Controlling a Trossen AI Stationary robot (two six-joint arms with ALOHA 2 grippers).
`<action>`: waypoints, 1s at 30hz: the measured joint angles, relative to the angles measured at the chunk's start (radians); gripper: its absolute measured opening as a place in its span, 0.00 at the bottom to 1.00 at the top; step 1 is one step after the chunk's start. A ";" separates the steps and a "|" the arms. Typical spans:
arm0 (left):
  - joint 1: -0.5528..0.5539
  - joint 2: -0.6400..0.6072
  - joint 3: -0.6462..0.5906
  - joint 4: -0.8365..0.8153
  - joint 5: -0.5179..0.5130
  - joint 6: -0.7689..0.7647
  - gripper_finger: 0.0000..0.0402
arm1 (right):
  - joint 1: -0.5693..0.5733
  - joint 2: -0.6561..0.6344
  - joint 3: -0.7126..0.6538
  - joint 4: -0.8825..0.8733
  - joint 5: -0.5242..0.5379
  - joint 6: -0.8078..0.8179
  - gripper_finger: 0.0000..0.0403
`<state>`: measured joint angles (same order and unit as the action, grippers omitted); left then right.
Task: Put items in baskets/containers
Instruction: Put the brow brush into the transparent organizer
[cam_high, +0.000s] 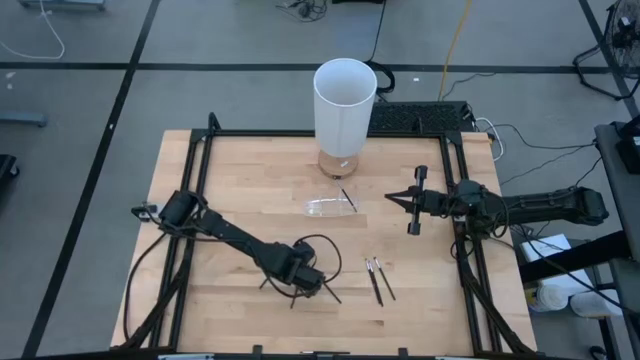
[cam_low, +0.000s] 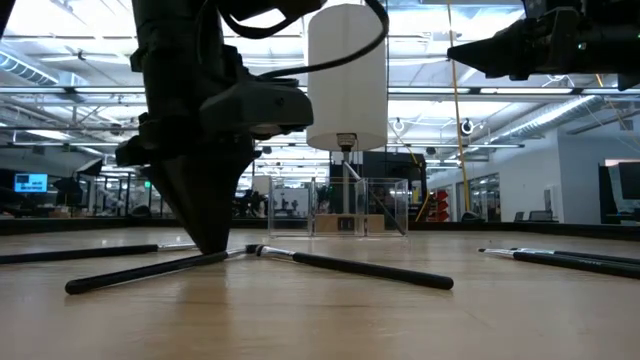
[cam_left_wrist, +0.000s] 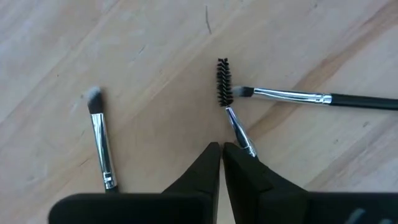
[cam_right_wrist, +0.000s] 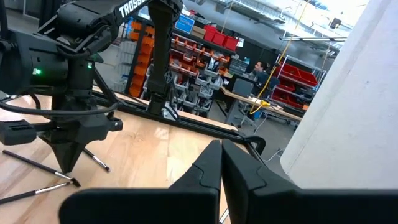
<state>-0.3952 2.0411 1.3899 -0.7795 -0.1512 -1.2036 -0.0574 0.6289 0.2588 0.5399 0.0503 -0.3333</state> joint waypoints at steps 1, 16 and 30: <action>-0.003 0.000 0.000 0.001 -0.002 -0.002 0.08 | 0.000 0.000 0.000 0.000 0.000 0.002 0.00; -0.091 -0.026 0.079 0.123 -0.150 0.099 0.01 | 0.000 0.000 0.000 0.001 0.001 0.003 0.00; -0.175 0.066 0.078 0.130 -0.044 -0.070 0.01 | 0.000 0.000 0.000 -0.003 0.004 0.007 0.00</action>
<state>-0.5701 2.1068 1.4681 -0.6496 -0.1953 -1.2736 -0.0574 0.6292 0.2590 0.5371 0.0538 -0.3262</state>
